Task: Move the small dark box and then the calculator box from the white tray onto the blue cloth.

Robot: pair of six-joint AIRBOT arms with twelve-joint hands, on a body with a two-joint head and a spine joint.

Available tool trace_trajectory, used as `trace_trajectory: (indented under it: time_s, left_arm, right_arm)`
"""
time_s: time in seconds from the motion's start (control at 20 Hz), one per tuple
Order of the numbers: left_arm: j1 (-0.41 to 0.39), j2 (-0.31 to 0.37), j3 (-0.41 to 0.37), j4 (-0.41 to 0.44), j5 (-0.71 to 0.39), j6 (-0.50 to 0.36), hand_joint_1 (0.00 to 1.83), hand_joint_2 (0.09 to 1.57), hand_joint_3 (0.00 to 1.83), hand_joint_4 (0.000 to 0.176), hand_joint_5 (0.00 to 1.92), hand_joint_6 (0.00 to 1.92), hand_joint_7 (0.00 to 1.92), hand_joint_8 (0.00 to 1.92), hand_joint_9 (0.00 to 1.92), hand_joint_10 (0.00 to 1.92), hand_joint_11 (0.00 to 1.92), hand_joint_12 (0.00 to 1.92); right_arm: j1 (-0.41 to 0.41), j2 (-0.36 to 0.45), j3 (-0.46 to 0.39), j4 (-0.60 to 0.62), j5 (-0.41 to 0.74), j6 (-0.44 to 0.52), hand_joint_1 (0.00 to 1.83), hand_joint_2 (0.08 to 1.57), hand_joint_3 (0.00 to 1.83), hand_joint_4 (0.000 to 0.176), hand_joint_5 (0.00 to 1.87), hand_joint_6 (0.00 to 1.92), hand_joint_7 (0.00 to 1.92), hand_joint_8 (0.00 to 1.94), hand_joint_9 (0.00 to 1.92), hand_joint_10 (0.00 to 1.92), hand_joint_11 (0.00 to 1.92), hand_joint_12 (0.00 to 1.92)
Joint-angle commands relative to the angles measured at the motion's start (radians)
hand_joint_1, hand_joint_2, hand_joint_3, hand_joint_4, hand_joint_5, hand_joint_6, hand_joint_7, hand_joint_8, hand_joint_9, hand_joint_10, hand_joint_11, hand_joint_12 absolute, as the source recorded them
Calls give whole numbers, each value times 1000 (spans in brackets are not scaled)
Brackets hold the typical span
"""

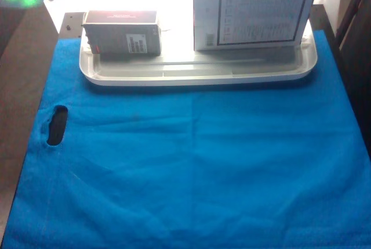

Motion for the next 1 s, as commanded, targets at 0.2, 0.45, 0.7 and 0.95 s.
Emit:
trace_trajectory:
  time_s: [0.2,0.45,0.7,0.95]
  left_arm:
    - [-23,-19,32,17,-65,-23,392,909,1,38,111,0,172,2,114,0,0,291]
    - [-116,-64,167,223,126,-253,660,902,0,39,365,6,438,5,305,6,73,344]
    - [-229,-103,228,467,364,-301,930,938,0,0,497,5,584,6,572,23,264,652]
    - [-280,-139,251,640,455,-365,986,853,0,0,626,3,689,4,675,10,374,753]
  right_arm:
    - [13,-2,5,38,105,9,472,749,0,36,210,7,187,4,94,5,3,1]
    - [13,-9,5,38,105,9,473,744,0,15,218,6,190,2,109,7,49,21]
    - [13,-18,10,37,105,9,456,777,10,0,241,9,221,10,118,5,44,20]
    - [13,-30,13,32,105,9,445,792,10,0,260,10,211,2,104,1,25,12]
